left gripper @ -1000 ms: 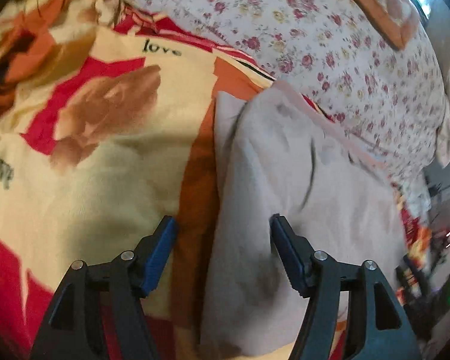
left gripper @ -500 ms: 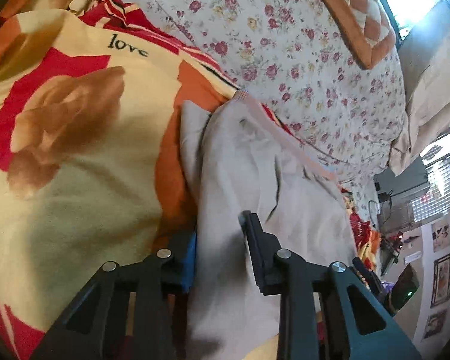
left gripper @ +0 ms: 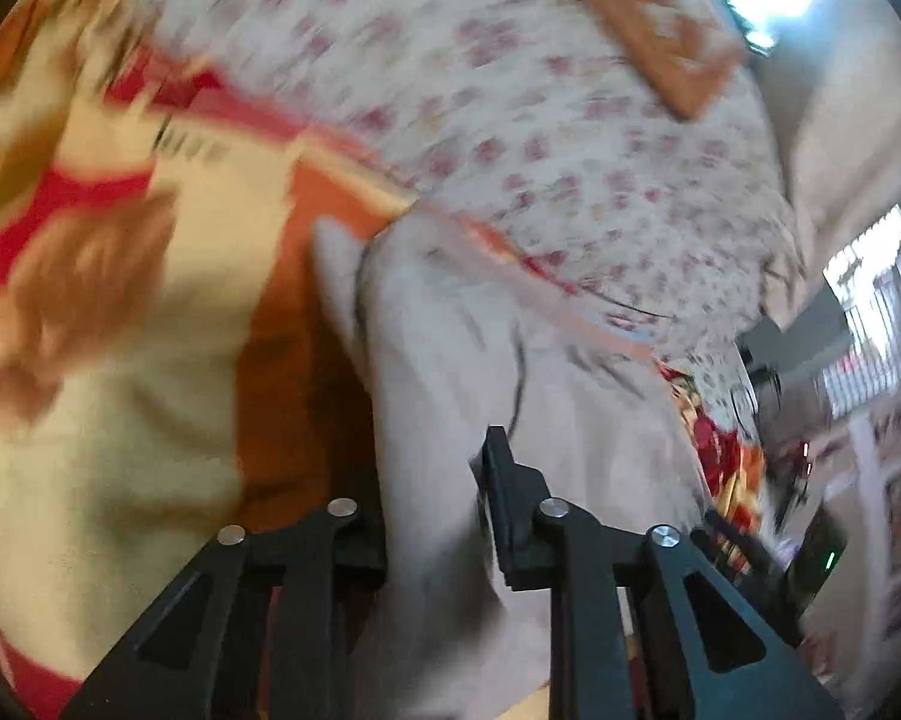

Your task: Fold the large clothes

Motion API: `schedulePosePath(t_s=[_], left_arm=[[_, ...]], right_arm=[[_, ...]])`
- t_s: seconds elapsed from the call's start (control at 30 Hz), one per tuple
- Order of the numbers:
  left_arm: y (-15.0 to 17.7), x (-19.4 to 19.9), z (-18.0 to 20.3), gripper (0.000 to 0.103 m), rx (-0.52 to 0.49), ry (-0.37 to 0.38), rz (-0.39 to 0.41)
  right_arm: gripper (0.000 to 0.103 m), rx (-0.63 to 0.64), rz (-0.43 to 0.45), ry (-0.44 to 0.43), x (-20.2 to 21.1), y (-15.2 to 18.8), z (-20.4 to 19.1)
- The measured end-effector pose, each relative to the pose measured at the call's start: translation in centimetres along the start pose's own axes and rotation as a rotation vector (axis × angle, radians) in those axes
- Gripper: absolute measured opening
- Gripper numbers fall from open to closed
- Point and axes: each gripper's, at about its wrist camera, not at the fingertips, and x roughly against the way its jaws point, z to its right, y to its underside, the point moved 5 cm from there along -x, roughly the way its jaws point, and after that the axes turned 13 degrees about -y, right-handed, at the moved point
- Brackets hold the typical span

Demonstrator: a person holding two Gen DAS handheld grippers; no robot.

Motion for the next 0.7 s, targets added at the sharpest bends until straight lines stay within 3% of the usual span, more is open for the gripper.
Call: schedulePosePath(t_s=[0.1, 0.2, 0.33, 0.4, 0.43, 0.47, 0.57, 0.7], left_arm=[[0.1, 0.0, 1.2, 0.017, -0.087, -0.082, 0.04], [0.0, -1.4, 0.6, 0.022, -0.078, -0.15, 0.009], [0.0, -2.5, -1.3, 0.043, 0.051, -0.108, -0.045], [0.4, -3.4, -2.4, 0.046, 0.143, -0.066, -0.089], [0.5, -3.4, -2.5, 0.04, 0.159, -0.055, -0.086], [0.4, -3.3, -2.3, 0.021, 0.147, -0.05, -0.081], [0.4, -2.1, -0.6, 0.012, 0.054, -0.096, -0.015], [0.1, -0.5, 0.1, 0.009, 0.035, -0.08, 0.042]], right_arm=[[0.069, -0.035, 0.063, 0.029, 1.6, -0.7, 1.7], [0.069, -0.141, 0.069, 0.07, 2.5, -0.4, 5.2], [0.069, -0.291, 0.077, 0.075, 3.7, 1.2, 9.8], [0.069, -0.303, 0.073, 0.11, 4.4, 2.2, 11.4], [0.069, -0.307, 0.073, 0.122, 4.7, 2.5, 11.9], [0.069, -0.319, 0.076, 0.12, 5.1, 3.0, 12.6], [0.069, -0.354, 0.091, 0.027, 5.5, 3.7, 13.5], [0.076, -0.361, 0.048, -0.139, 4.3, 4.0, 12.5]])
